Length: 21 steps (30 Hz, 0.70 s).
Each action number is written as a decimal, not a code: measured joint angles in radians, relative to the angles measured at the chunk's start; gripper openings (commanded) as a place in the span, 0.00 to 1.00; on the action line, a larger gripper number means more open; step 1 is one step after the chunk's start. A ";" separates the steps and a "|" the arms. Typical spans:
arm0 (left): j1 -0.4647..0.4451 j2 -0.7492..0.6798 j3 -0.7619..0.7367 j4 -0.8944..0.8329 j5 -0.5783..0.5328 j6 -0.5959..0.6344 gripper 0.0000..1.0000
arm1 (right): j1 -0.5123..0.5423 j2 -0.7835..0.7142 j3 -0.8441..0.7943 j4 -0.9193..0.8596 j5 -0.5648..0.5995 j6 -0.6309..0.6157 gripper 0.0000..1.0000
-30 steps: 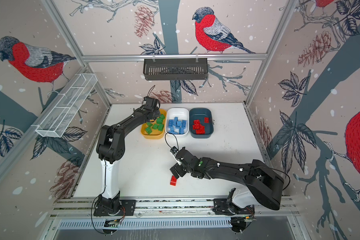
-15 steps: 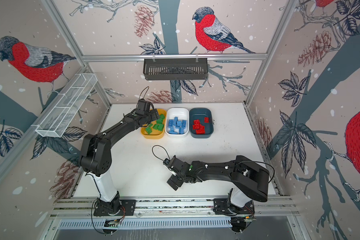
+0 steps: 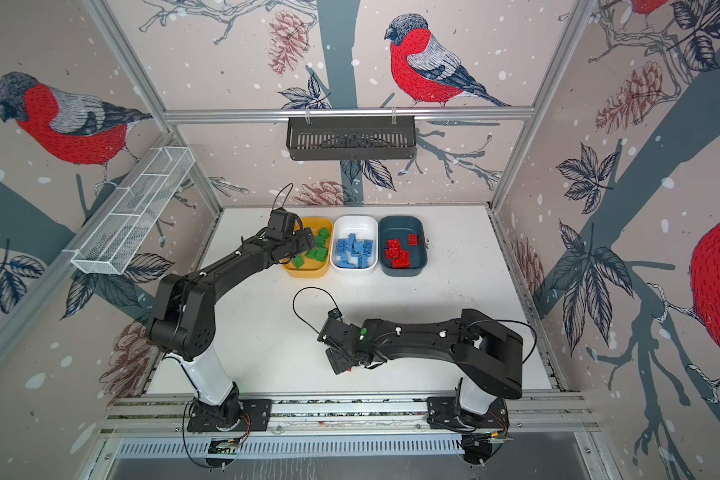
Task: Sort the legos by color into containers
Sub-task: 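Close the right gripper on the small red brick on the table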
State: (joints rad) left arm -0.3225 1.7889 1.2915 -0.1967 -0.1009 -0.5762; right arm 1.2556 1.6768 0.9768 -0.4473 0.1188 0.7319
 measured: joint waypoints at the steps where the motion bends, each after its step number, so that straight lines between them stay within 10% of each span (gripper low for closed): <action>1: 0.002 0.000 -0.005 0.007 0.006 0.000 0.94 | 0.006 0.023 0.014 -0.019 0.006 0.013 0.71; 21: 0.027 -0.031 -0.042 0.034 0.055 0.000 0.97 | 0.018 0.010 -0.039 -0.068 0.083 0.098 0.23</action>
State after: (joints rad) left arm -0.2958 1.7576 1.2491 -0.1631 -0.0456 -0.5766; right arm 1.2739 1.6867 0.9379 -0.5152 0.2016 0.8299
